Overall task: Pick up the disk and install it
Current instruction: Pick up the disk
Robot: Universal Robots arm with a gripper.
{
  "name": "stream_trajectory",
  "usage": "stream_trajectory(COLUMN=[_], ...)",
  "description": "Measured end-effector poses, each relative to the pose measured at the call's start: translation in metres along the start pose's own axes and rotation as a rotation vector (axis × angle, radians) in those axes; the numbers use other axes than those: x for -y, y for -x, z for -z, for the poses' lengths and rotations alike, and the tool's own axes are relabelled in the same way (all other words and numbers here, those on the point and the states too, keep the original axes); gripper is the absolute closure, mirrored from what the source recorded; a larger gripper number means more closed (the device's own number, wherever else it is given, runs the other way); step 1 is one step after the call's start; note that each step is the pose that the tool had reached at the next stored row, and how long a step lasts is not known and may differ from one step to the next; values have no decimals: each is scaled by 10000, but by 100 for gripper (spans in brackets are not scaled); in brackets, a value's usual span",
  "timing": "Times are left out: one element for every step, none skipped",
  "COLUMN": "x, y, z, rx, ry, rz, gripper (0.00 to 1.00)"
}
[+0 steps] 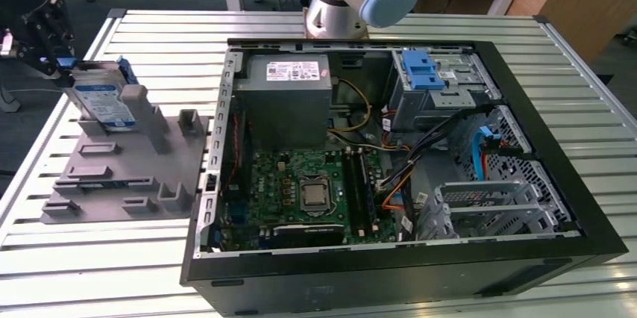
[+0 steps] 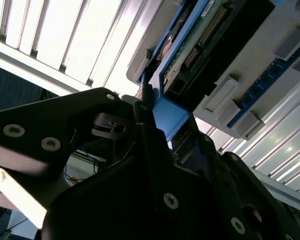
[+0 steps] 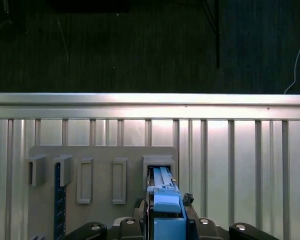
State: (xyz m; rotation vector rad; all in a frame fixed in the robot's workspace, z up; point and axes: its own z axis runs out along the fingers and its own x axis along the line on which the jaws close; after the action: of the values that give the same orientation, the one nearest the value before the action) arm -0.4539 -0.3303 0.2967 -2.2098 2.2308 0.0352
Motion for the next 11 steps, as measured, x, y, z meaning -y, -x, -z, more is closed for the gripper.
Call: stream_trajectory(x=[0,0,0,0,0,0,1,2,3,3,3], y=[0,0,0,4,11,19,29,40,48,54,54], z=[0,0,0,-1,-1,-4,-7,-11,-14,-19,-22], rx=[0,0,0,0,-2,-4,-10,-14,-20,-23,-24], ry=[0,0,0,-1,1,0,1,1,2,0,1], rz=[0,0,0,1,0,0,-1,-1,-4,-7,-10], gripper=[62,55,55,55,55,55,55,55,55,55,55])
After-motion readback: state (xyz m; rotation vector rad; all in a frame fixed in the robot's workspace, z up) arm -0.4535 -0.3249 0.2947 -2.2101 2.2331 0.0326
